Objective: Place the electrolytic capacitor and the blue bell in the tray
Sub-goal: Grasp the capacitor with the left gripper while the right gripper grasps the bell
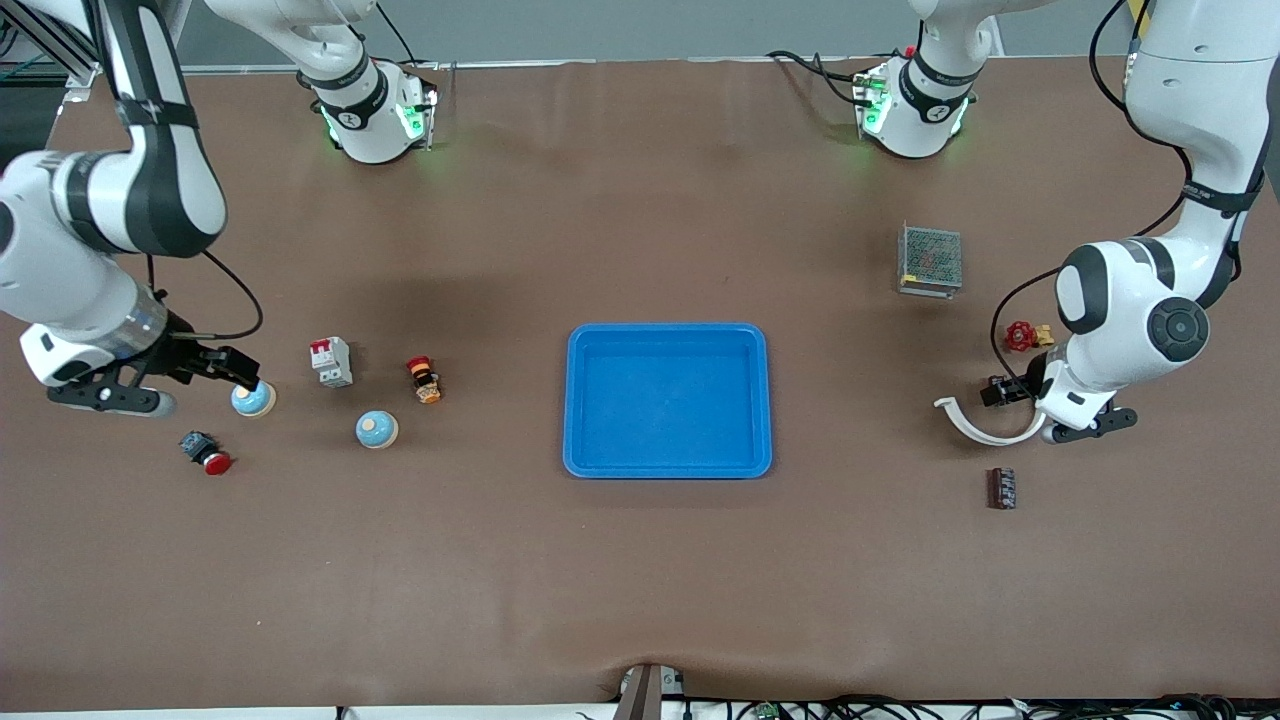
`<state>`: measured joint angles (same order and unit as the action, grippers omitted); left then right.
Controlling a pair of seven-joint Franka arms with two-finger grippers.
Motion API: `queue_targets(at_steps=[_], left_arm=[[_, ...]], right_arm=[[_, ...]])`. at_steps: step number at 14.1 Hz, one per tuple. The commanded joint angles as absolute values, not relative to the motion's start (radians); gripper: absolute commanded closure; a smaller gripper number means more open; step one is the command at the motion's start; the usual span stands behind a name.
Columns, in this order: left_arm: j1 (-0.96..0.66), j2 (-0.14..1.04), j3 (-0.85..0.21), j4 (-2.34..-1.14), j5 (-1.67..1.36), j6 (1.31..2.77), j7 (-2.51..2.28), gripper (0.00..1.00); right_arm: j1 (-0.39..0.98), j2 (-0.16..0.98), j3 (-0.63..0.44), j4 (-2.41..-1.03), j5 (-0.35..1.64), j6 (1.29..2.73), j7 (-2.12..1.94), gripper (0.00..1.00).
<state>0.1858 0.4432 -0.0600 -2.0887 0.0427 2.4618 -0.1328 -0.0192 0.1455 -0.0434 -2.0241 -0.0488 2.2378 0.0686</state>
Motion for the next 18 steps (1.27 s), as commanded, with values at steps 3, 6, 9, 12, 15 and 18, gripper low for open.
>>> queue_targets(at_steps=[3,6,9,12,15,18], left_arm=[[0.212,0.443,-0.064,-2.109,0.044,2.47,-0.077,0.28],[0.206,0.445,-0.067,-2.108,0.044,2.468,-0.078,0.28],[0.206,0.448,-0.069,-2.115,0.046,2.464,-0.08,0.28],[0.206,0.448,-0.071,-2.125,0.044,2.464,-0.078,0.48],[0.199,0.456,-0.071,-2.121,0.046,2.465,-0.071,0.82],[0.198,0.451,-0.077,-2.121,0.046,2.462,-0.071,1.0]], right_arm=[[-0.081,0.221,-0.043,-2.092,-0.094,2.408,0.014,0.0],[-0.144,0.285,-0.041,-2.114,-0.092,2.514,-0.057,0.0],[-0.189,0.351,-0.04,-2.114,-0.086,2.565,-0.098,0.0],[-0.199,0.416,-0.04,-2.111,-0.081,2.604,-0.098,0.0],[-0.199,0.451,-0.04,-2.112,-0.08,2.625,-0.098,0.0],[-0.206,0.466,-0.038,-2.115,-0.078,2.634,-0.098,0.0]])
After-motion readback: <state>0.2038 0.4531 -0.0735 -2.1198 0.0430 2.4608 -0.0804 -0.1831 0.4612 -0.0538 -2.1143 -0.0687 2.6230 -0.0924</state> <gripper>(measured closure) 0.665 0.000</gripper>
